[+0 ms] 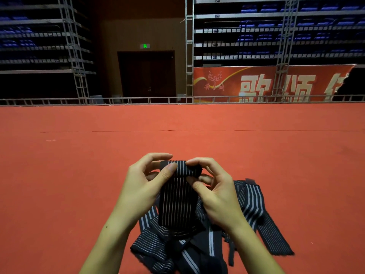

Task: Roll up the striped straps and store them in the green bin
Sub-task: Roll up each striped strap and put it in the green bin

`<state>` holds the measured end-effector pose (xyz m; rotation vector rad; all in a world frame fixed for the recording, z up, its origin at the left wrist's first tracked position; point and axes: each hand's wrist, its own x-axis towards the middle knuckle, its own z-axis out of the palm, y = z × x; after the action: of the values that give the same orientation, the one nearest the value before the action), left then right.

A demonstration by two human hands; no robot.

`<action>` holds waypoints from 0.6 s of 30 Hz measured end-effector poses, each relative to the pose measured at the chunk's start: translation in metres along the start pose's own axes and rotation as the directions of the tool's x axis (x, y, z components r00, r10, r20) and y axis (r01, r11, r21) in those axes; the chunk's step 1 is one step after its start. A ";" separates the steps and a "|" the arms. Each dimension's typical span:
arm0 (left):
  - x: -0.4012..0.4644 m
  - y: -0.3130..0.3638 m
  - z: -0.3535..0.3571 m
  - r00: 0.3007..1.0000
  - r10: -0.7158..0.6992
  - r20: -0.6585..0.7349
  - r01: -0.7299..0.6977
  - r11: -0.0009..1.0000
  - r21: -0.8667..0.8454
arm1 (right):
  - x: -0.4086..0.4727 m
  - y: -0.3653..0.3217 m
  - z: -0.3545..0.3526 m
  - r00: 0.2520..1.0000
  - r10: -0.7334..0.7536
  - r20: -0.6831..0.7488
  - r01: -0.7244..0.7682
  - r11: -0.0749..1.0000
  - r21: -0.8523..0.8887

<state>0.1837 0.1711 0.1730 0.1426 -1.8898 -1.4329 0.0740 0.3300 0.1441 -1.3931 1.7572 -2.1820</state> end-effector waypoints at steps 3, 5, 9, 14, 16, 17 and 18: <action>-0.001 -0.001 0.004 1.000 0.021 -0.012 -0.021 0.999 -0.046 | 0.000 0.001 -0.001 1.000 0.021 0.005 -0.021 1.000 0.000; -0.002 0.000 0.005 0.999 0.045 -0.024 -0.046 0.996 -0.078 | 0.000 0.001 -0.003 0.998 0.057 0.018 -0.057 0.998 0.000; -0.004 -0.002 0.003 0.995 0.098 -0.015 -0.099 0.992 -0.079 | -0.003 -0.001 -0.008 0.991 0.126 0.048 -0.124 0.991 -0.045; -0.009 -0.006 0.002 0.995 0.090 0.043 -0.086 0.993 -0.075 | -0.002 -0.001 -0.010 0.995 0.091 0.038 -0.089 0.995 -0.046; -0.011 -0.008 0.000 0.998 0.042 0.041 -0.039 0.996 -0.074 | -0.002 -0.001 -0.011 0.995 0.090 0.047 -0.090 0.996 -0.010; -0.013 -0.008 -0.001 0.999 0.013 0.029 -0.011 0.997 -0.075 | -0.003 -0.001 -0.012 0.995 0.088 0.047 -0.088 0.996 -0.011; -0.014 -0.009 -0.001 1.000 -0.014 0.013 0.015 0.997 -0.076 | -0.003 -0.001 -0.012 0.995 0.085 0.047 -0.084 0.996 -0.017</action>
<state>0.1910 0.1743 0.1584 0.1107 -1.8444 -1.5164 0.0687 0.3413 0.1433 -1.3360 1.7850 -2.0799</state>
